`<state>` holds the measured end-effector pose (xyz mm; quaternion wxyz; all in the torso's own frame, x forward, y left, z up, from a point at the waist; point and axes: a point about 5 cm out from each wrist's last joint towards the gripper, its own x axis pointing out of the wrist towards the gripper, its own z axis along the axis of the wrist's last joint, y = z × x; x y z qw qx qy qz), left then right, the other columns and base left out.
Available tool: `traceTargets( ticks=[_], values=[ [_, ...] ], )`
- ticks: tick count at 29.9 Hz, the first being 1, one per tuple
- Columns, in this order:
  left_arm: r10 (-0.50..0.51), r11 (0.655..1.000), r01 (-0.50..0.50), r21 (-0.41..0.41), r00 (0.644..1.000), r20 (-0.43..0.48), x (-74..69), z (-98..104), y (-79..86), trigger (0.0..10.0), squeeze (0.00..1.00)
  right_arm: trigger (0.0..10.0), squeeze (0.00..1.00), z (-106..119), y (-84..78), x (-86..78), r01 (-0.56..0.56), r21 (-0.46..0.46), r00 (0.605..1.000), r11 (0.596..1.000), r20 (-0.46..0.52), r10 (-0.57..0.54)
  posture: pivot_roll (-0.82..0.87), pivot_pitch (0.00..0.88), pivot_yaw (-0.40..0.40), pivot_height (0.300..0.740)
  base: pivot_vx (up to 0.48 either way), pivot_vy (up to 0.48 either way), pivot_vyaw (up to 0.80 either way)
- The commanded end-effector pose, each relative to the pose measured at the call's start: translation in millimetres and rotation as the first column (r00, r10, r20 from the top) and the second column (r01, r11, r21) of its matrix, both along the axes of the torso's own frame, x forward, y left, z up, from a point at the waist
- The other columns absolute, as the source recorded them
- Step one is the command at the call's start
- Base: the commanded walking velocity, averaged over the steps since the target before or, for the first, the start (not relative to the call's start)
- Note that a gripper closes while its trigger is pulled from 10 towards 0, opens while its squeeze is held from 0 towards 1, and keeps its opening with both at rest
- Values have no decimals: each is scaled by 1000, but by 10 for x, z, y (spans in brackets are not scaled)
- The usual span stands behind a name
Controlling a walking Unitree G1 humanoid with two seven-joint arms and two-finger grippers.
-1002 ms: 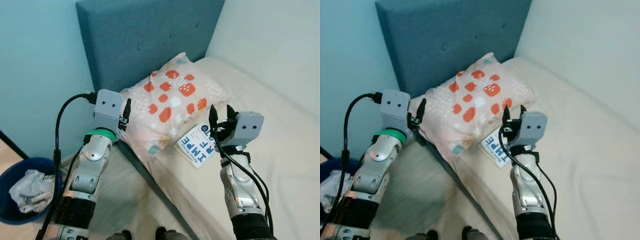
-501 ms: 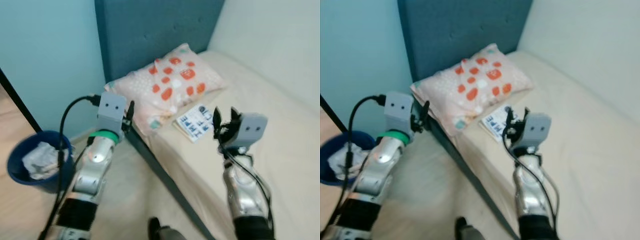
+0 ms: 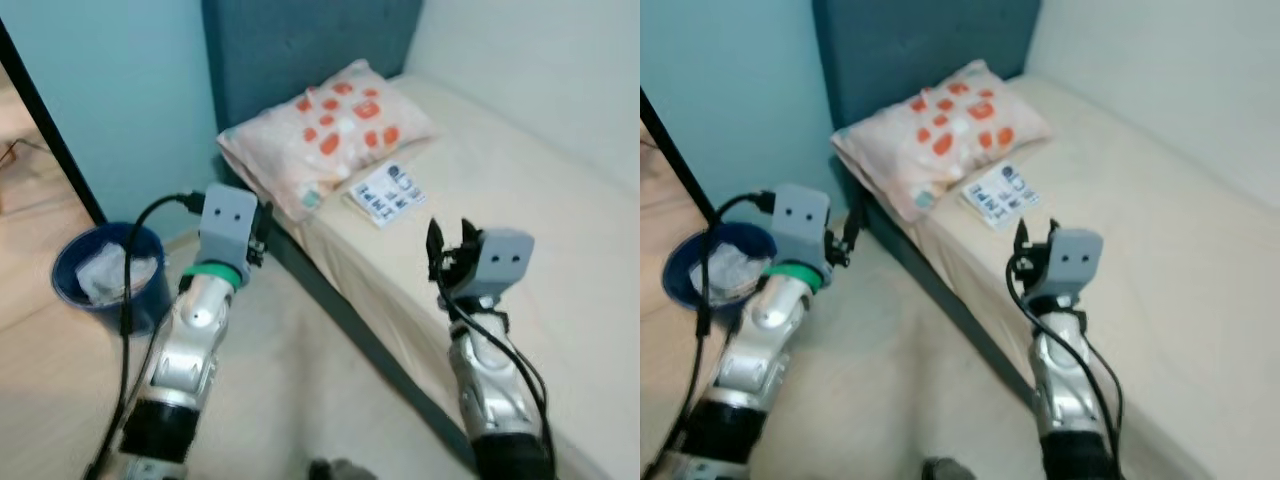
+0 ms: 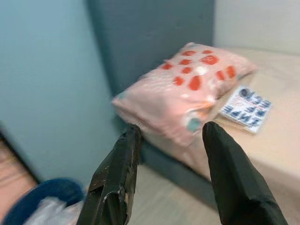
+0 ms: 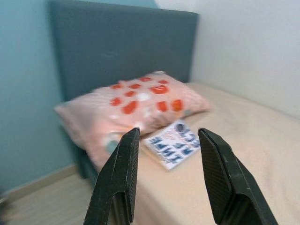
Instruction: Clean up the room
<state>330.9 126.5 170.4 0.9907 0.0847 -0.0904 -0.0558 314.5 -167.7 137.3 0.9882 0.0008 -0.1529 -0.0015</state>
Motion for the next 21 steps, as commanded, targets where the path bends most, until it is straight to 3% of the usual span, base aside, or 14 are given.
traceTargets(
  ticks=[1,4,21],
  values=[
    [-1,1000,1,-1,1000,-24,-21,-64,-8,10000,0,10000,0,-28,-35,-5,9,2,1000,1000,-15,-9,-69,46,-1,740,-420,0,0],
    [-2,1000,2,-4,1000,-26,-20,-65,-8,10000,0,10000,0,-34,-38,-2,11,5,1000,1000,-21,-11,-69,46,-2,740,0,0,0],
    [-17,1000,18,5,999,-47,-3,-84,-24,10000,0,10000,0,-51,-44,19,16,20,999,1000,-42,-16,-70,41,2,740,0,0,-800]
  ],
)
